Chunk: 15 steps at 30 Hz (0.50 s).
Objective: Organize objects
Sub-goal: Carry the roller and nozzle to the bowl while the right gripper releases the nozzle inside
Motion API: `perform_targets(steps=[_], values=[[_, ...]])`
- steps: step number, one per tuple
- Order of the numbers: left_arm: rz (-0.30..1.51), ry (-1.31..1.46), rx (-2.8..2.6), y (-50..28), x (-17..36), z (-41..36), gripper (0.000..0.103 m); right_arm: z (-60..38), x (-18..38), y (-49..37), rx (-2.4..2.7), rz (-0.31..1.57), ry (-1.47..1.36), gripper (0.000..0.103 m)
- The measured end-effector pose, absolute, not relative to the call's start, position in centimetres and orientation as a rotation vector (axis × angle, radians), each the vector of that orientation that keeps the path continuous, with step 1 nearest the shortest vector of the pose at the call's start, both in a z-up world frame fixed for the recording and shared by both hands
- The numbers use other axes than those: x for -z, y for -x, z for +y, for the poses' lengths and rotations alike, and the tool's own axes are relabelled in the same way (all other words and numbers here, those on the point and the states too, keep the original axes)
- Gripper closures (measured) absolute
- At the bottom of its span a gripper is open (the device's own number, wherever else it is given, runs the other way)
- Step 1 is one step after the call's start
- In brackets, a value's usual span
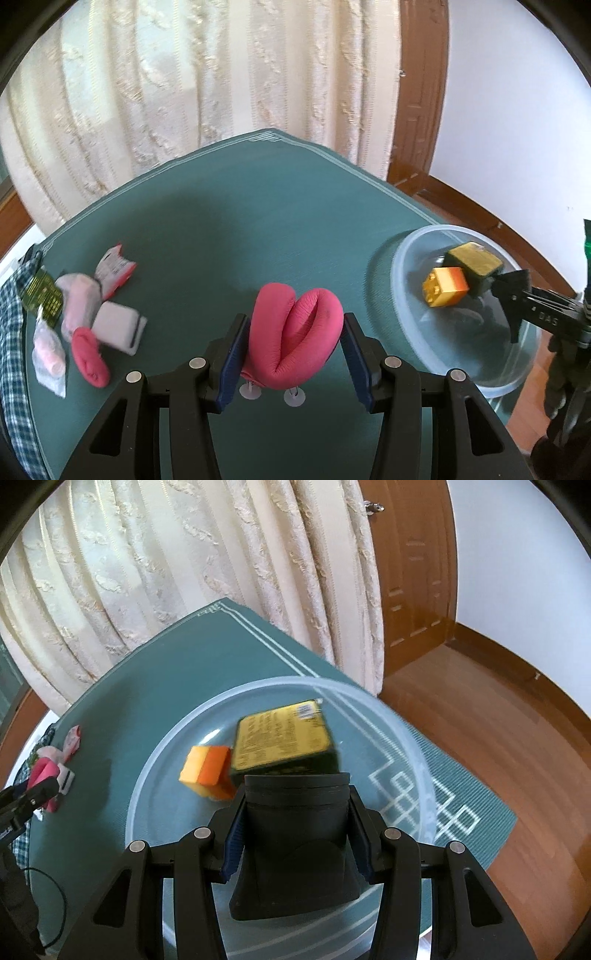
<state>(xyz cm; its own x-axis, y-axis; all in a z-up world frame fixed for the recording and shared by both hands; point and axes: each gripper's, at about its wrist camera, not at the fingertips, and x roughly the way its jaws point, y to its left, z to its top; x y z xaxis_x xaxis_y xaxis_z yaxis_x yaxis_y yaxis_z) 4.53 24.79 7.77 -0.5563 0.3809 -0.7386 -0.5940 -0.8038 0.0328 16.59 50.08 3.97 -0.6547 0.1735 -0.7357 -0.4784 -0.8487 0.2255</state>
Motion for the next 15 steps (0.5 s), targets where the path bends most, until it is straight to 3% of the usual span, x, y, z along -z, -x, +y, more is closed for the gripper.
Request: perform_targets(steps=[15], values=[[0.385,1.001,-2.175,-6.0,-7.4,29.8,0.05,51.4,-3.8,-16.2,-2.499,0.621,1.005,0.051]])
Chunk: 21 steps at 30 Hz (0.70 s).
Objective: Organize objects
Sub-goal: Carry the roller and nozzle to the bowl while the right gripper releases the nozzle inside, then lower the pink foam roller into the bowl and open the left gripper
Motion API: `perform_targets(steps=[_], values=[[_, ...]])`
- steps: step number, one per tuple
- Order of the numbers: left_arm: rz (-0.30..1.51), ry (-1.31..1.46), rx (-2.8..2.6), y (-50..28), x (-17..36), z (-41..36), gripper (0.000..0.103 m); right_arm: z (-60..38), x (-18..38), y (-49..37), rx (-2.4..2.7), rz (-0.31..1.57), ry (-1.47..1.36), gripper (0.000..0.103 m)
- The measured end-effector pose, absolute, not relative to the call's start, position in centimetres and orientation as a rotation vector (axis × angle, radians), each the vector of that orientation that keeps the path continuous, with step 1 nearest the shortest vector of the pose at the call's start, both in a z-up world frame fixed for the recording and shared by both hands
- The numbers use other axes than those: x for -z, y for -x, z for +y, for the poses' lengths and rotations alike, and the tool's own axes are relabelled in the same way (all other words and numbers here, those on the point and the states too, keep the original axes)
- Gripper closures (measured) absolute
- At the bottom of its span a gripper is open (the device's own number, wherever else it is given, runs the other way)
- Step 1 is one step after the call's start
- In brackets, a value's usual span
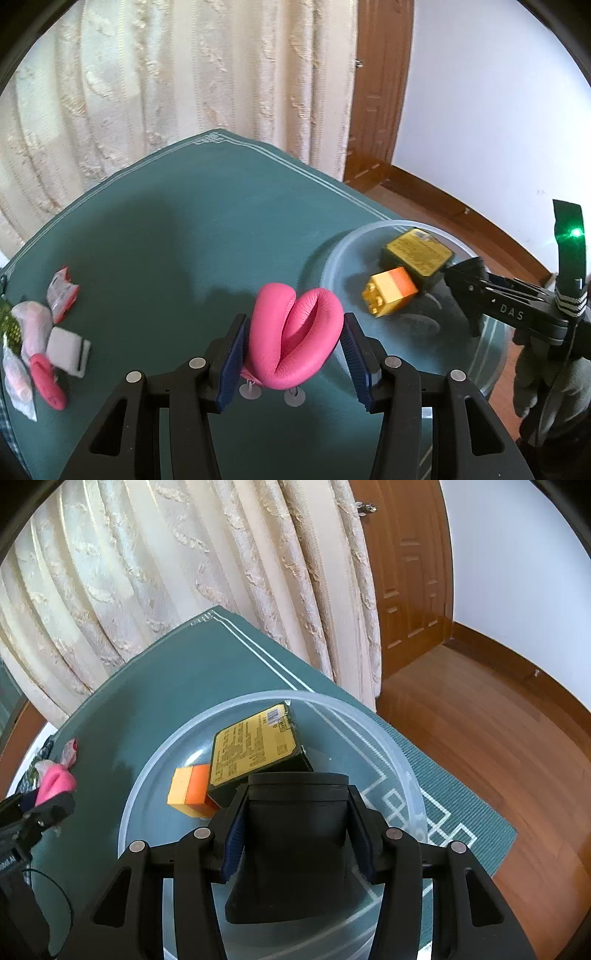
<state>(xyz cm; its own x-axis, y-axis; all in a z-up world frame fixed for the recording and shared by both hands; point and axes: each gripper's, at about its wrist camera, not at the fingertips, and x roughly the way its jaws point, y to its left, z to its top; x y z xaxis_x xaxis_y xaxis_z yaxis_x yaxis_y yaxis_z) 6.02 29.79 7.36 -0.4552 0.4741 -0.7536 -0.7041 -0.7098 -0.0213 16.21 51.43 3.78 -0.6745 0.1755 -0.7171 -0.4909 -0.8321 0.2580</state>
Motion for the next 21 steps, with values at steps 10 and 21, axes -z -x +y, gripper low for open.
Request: perform_targets(steps=[10,21], values=[[0.389,1.001,-2.083,-7.3,-6.7,32.4,0.05,52.1,-4.7,-17.2,-2.51,0.663,0.909,0.044],[0.334,1.052,-1.991,-6.8,-5.7,34.4,0.023,52.4,-4.5,-17.6,-2.503,0.695,0.893,0.044]])
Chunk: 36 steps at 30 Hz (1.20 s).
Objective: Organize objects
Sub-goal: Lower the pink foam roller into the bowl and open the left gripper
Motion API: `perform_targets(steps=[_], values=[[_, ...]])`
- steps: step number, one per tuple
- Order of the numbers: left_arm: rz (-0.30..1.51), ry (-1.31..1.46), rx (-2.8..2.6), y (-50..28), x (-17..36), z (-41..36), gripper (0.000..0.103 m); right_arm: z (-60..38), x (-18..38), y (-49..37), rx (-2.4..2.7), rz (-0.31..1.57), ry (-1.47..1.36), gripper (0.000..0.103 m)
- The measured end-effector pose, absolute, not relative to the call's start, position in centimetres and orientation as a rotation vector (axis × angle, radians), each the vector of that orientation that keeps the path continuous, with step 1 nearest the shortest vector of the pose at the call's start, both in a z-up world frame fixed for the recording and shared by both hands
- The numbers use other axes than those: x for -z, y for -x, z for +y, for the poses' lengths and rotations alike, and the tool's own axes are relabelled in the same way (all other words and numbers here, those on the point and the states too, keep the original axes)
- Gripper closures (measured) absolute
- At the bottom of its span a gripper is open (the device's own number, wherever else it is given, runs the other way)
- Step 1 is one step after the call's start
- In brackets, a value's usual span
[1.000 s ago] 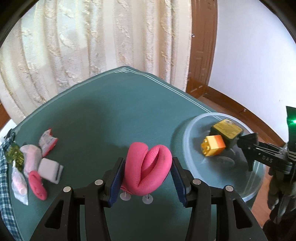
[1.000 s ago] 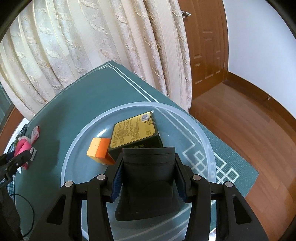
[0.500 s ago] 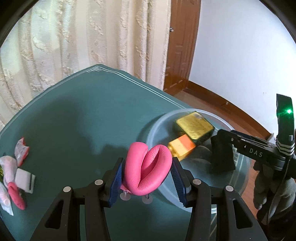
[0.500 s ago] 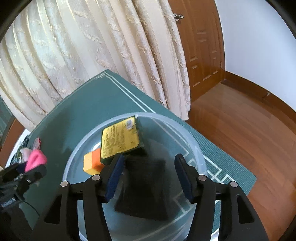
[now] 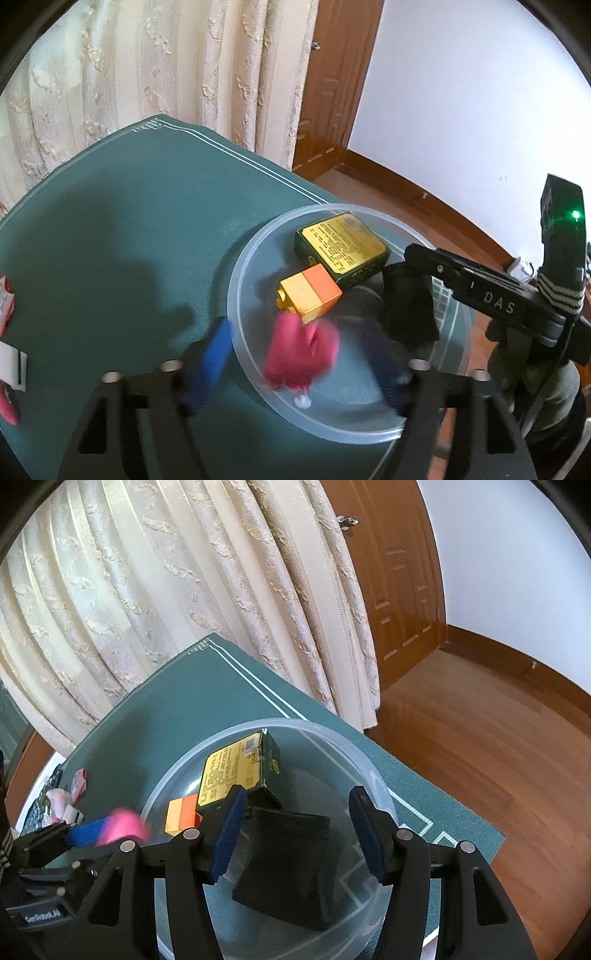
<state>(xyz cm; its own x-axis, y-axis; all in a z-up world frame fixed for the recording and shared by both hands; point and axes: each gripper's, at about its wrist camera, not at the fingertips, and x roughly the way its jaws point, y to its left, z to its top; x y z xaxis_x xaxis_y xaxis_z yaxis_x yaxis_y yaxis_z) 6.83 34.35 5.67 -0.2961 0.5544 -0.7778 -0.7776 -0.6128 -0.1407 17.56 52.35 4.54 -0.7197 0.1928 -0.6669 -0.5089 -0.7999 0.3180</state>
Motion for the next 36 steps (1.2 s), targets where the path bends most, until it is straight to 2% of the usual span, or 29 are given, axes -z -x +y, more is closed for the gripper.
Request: perform_targets(steps=[14,16,18,23,36], values=[[0.36,1.039,-2.078,-6.7,-5.9,33.0,0.023,51.5,-4.6,-17.6,-2.522,0.701,0.893,0.044],[0.358,1.041,-2.093,-6.6,-6.0,32.7,0.02,51.2,-4.7,-17.6,-2.528,0.7,0.893,0.044],[0.347,1.045,-2.11,-6.4,-6.2,32.3,0.012,50.9,-4.9,-17.5,-2.533,0.697,0.891,0.044],[0.354,1.047,-2.178,-5.8,-6.4,31.3,0.006,50.5,-5.3,-17.6,-2.53,0.696,0.869,0.042],[0.334,1.059,-2.259,-5.2,-6.5,28.6,0.006,48.8,-6.7,-17.2,-2.544,0.665,0.83,0.041]])
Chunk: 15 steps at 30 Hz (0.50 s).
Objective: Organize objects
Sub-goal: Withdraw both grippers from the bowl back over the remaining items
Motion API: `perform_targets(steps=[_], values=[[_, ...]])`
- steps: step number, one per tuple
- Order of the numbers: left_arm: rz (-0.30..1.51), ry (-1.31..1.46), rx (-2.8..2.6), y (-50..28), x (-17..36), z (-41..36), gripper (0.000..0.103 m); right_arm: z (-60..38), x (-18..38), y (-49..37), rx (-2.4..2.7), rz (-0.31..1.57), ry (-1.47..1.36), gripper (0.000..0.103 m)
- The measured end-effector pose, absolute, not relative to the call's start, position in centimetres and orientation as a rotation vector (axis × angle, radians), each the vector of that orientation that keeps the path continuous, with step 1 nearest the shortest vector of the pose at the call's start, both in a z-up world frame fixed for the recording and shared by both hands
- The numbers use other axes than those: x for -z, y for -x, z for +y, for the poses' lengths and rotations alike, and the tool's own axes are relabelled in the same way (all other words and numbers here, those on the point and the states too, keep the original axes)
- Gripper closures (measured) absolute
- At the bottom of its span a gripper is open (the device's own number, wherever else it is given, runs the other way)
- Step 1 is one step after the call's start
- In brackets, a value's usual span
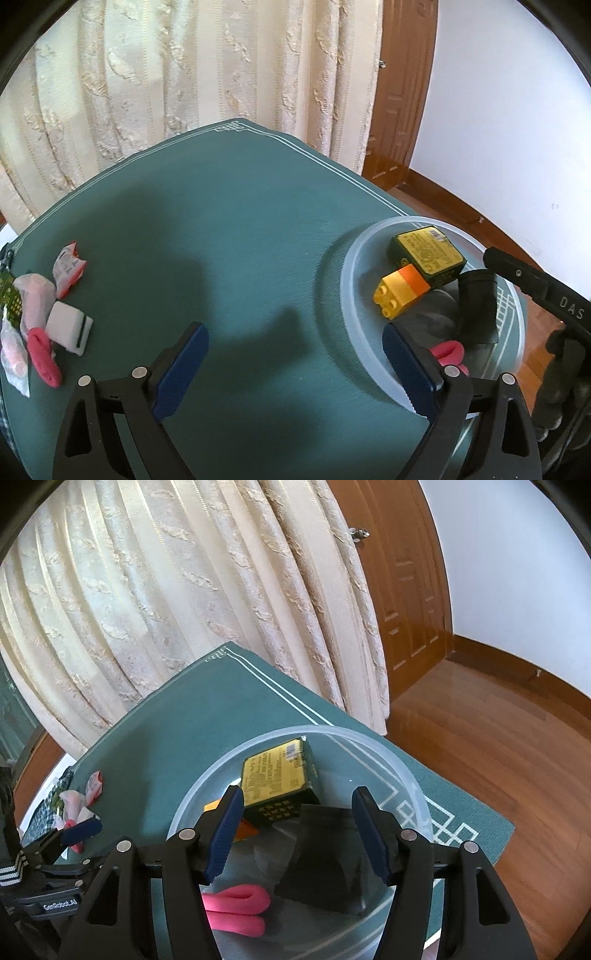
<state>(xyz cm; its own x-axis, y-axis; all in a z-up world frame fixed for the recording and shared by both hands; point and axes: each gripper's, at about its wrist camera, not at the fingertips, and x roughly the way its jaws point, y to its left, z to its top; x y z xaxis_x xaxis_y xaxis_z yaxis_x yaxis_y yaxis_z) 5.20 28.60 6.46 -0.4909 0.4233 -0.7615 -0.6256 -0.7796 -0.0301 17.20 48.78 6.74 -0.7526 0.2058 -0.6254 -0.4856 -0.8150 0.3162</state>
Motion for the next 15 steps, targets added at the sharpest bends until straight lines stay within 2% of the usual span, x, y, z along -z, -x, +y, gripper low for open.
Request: perform_targets(steps=[15], values=[[0.285,1.085,-2.371,-4.0,-6.4,24.0,0.006,44.5,-7.5,-14.9,-2.649,0.623,0.877,0.039]])
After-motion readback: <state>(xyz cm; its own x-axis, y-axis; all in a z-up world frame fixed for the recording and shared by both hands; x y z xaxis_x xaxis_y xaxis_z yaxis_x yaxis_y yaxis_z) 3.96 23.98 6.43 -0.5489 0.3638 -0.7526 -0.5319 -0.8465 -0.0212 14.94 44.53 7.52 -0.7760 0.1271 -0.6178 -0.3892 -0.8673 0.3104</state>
